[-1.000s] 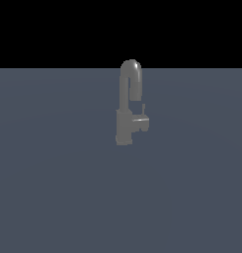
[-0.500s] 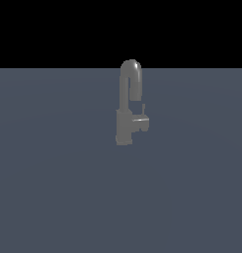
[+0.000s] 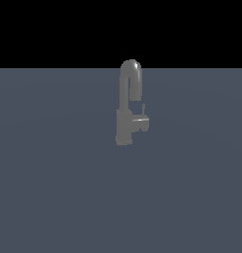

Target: Turn on the faucet by rotating a designated handle.

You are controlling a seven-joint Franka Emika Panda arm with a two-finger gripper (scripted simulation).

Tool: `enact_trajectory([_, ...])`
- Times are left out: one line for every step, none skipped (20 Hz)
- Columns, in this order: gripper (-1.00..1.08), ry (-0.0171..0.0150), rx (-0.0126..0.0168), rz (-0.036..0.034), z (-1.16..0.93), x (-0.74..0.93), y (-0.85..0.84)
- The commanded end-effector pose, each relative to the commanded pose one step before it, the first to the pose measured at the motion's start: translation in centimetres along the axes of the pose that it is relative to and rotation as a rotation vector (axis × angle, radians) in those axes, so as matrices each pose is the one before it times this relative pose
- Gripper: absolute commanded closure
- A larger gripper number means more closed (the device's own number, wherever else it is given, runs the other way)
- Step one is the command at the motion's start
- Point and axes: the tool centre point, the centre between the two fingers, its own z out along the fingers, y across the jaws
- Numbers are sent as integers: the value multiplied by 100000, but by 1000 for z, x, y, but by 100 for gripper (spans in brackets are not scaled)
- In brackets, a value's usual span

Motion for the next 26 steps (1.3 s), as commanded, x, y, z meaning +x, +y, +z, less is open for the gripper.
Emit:
enact_trajectory([108, -3202, 2897, 2858, -10, 1473, -86])
enact_trajectory([108, -1283, 1164, 1131, -10, 584, -38])
enact_trajectory([108, -1288, 1170, 1134, -11, 586, -38])
enact_trajectory([108, -1294, 1175, 1138, -11, 588, -38])
enact_trajectory([108, -1298, 1180, 1140, -12, 590, -38])
enact_trajectory([108, -1303, 1185, 1143, -12, 592, -38])
enact_trajectory([108, -1308, 1190, 1146, -12, 594, -38])
enact_trajectory([108, -1311, 1194, 1148, -13, 595, -38])
enact_trajectory([108, -1316, 1200, 1150, -13, 597, -38])
enact_trajectory([108, -1320, 1203, 1152, -13, 598, -38])
enact_trajectory([108, -1324, 1207, 1153, -13, 599, -38])
enact_trajectory([108, -1328, 1212, 1155, -14, 600, -38])
enact_trajectory([108, -1331, 1215, 1156, -14, 601, -37])
enact_trajectory([108, -1335, 1219, 1157, -14, 602, -37])
enact_trajectory([108, -1339, 1223, 1158, -15, 603, -37])
enact_trajectory([108, -1342, 1227, 1160, -15, 604, -37])
enact_trajectory([108, -1346, 1230, 1161, -15, 605, -37])
enact_trajectory([108, -1350, 1234, 1162, -15, 606, -36])
enact_trajectory([108, -1354, 1238, 1163, -16, 607, -36])
enact_trajectory([108, -1358, 1241, 1165, -16, 608, -36])
enact_trajectory([108, -1362, 1245, 1166, -16, 609, -36])
enact_trajectory([108, -1367, 1249, 1169, -17, 610, -35])
enact_trajectory([108, -1371, 1253, 1170, -17, 611, -35])
enact_trajectory([108, -1375, 1257, 1173, -17, 612, -35])
enact_trajectory([108, -1380, 1262, 1175, -18, 613, -34])
enact_trajectory([108, -1386, 1266, 1178, -18, 615, -34])
